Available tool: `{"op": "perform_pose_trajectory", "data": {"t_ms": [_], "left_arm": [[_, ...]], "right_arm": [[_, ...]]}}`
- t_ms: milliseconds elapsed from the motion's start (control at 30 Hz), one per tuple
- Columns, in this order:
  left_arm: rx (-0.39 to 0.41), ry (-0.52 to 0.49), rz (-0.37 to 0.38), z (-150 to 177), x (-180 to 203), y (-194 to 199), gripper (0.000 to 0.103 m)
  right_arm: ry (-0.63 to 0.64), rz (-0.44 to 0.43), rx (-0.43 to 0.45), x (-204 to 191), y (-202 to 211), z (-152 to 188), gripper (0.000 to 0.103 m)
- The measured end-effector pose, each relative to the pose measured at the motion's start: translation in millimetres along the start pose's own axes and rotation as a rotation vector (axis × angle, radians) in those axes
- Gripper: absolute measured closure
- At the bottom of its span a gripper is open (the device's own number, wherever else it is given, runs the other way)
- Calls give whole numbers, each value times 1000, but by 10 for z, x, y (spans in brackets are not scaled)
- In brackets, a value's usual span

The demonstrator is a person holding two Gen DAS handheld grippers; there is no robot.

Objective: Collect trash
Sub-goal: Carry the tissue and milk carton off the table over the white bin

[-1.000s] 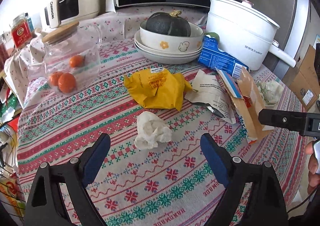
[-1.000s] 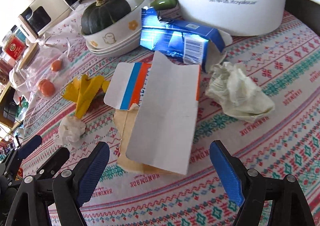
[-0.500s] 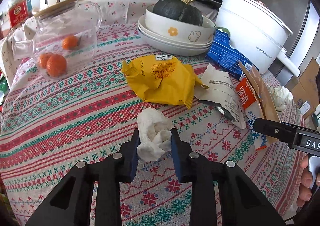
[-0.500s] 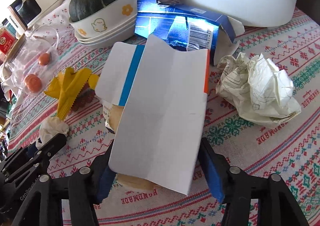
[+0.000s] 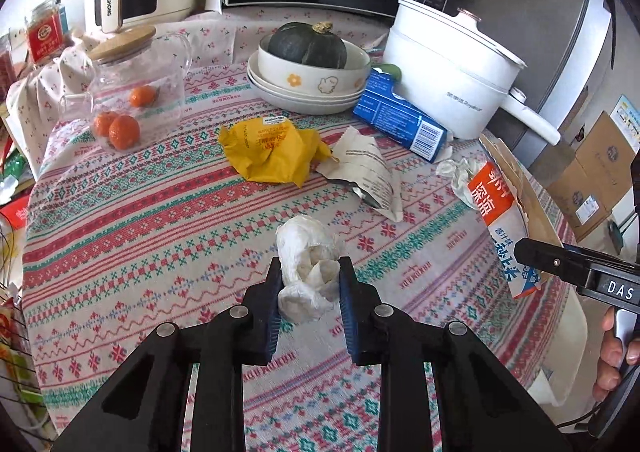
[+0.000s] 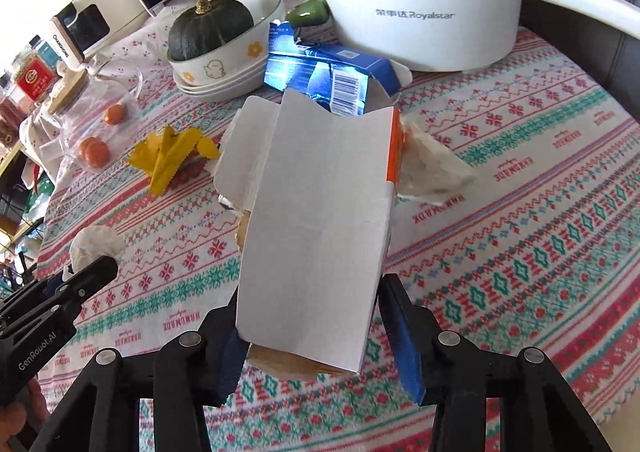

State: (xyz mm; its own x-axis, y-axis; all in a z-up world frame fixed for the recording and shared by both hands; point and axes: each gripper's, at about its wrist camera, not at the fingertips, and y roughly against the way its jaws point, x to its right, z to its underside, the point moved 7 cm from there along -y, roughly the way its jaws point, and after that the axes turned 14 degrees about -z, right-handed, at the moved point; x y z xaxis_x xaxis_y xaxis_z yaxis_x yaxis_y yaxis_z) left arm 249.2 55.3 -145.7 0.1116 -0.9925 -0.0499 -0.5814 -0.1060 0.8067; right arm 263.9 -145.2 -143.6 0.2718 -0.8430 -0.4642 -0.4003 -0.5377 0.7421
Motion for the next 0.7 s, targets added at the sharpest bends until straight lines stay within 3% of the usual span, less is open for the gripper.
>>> {"op": "perform_pose_trajectory", "data": {"t_ms": [367, 700], "left_arm": [[14, -52, 80, 400, 452, 645, 76], [16, -109, 199, 733, 876, 964, 76]], "right_arm": [[-18, 14, 23, 99, 634, 359, 50], [-40, 25, -2, 388, 1044, 764, 49]]}}
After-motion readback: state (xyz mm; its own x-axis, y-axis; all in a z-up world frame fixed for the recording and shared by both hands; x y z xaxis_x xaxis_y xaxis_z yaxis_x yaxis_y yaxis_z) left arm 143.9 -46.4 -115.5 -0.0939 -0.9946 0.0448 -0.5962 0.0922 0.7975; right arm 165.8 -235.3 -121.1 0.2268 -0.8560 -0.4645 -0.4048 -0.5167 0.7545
